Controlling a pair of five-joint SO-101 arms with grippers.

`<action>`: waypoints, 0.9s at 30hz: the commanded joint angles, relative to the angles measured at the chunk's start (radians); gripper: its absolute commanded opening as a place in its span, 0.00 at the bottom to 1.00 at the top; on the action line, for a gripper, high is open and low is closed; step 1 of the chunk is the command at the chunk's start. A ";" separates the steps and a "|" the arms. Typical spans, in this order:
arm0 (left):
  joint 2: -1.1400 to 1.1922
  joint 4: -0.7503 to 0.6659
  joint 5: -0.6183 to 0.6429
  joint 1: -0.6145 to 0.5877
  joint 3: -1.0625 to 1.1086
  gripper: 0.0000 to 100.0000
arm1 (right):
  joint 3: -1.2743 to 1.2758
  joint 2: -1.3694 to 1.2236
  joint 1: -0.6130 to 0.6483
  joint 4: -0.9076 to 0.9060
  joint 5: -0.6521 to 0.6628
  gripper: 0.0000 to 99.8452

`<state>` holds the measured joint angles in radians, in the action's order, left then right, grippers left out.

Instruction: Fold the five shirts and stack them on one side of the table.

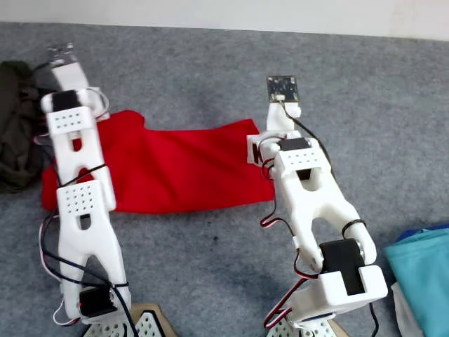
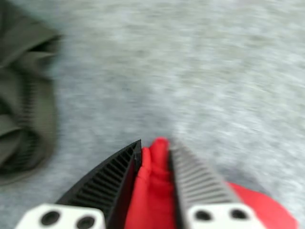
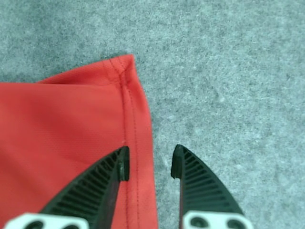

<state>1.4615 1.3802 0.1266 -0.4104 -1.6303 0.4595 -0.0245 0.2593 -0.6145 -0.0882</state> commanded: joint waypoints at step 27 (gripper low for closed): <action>-0.288 0.385 -0.002 0.018 -0.030 0.01 | -0.004 0.056 0.008 0.018 0.014 0.16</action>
<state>1.2497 1.7484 0.1250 -0.4120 -1.6364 0.4595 -0.0245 0.2593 -0.6145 -0.0882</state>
